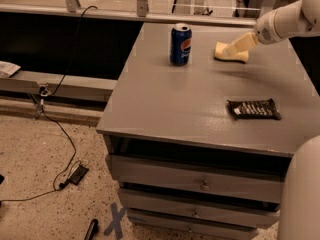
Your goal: Pick sponge
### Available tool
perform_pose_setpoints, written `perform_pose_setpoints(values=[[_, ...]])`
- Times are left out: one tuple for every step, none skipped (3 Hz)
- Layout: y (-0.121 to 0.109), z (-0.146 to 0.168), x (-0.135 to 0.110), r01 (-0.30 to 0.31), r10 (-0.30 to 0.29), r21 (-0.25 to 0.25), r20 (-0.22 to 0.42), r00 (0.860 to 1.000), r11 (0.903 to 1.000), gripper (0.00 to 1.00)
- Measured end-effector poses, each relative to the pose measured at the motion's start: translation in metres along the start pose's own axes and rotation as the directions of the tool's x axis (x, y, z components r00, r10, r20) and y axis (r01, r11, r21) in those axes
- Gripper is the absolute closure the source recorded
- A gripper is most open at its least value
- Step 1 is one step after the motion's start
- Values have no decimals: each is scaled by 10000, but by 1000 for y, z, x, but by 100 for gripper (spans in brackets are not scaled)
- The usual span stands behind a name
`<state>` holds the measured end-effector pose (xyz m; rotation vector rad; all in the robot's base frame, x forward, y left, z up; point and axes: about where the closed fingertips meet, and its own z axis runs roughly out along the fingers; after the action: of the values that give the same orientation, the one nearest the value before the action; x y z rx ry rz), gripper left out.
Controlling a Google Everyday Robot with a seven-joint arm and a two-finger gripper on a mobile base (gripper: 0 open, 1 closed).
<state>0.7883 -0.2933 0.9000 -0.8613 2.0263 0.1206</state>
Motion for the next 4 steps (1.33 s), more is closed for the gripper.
perform_pose_setpoints(values=[[-4, 3, 11, -769, 774, -94, 681, 9947, 9970, 0], [-7, 7, 22, -1685, 1708, -280, 1387, 9755, 9853, 0], [-10, 13, 31, -2180, 2181, -194, 1702, 9610, 9758, 0], [-16, 20, 34, -2289, 2225, 94, 1991, 9544, 9734, 18]])
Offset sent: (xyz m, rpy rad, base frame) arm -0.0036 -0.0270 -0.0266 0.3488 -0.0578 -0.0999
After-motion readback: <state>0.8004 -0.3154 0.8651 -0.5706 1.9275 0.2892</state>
